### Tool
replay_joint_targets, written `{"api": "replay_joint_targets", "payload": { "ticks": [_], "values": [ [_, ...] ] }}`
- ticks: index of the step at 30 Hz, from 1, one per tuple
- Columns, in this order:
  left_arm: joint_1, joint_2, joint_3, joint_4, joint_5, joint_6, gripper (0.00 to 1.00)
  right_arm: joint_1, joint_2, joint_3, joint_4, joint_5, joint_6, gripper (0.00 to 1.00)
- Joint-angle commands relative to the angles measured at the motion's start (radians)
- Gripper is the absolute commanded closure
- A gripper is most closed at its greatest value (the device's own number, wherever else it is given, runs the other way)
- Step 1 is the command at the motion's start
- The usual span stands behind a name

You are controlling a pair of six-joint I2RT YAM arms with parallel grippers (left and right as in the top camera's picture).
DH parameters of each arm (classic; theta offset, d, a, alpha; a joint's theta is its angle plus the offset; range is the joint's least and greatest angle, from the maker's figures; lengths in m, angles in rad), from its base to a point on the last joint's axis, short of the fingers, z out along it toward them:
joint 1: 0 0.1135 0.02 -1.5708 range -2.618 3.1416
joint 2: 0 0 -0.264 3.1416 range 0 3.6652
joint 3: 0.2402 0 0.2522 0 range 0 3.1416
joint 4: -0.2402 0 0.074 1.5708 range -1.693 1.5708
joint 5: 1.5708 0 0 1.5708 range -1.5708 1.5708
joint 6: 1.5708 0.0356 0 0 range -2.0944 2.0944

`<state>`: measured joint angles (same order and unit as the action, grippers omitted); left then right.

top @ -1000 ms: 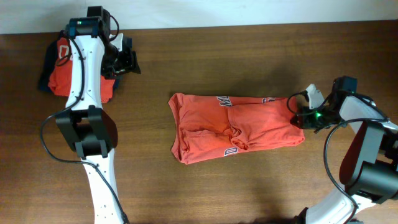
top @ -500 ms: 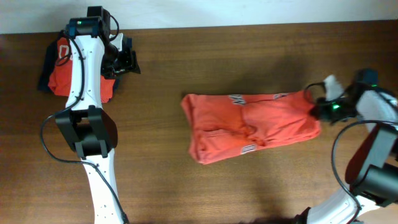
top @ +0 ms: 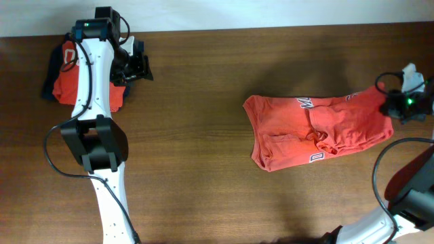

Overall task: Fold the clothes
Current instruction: 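Fold the right edge leftward over the bundle with the right gripper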

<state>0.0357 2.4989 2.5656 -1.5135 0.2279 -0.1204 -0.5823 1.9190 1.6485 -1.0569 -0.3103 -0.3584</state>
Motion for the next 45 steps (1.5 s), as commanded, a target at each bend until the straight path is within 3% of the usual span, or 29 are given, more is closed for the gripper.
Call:
{"api": "replay_joint_targets", "payload": {
  "ticks": [1,14,22,45],
  "values": [
    [0.000,0.005,0.007,0.006,-0.008,0.013,0.35,0.090,0.002,0.074,-0.046,-0.003,0.000,0.96],
    [0.000,0.005,0.007,0.027,-0.008,0.013,0.34,0.447,0.002,0.099,-0.198,0.009,-0.004,0.96],
    [0.000,0.005,0.007,0.032,-0.008,0.013,0.34,0.580,0.002,0.096,-0.222,0.009,-0.004,0.96],
    [0.000,0.005,0.007,0.032,-0.008,0.013,0.34,0.829,0.002,-0.196,0.034,0.008,0.053,0.96]
  ]
}}
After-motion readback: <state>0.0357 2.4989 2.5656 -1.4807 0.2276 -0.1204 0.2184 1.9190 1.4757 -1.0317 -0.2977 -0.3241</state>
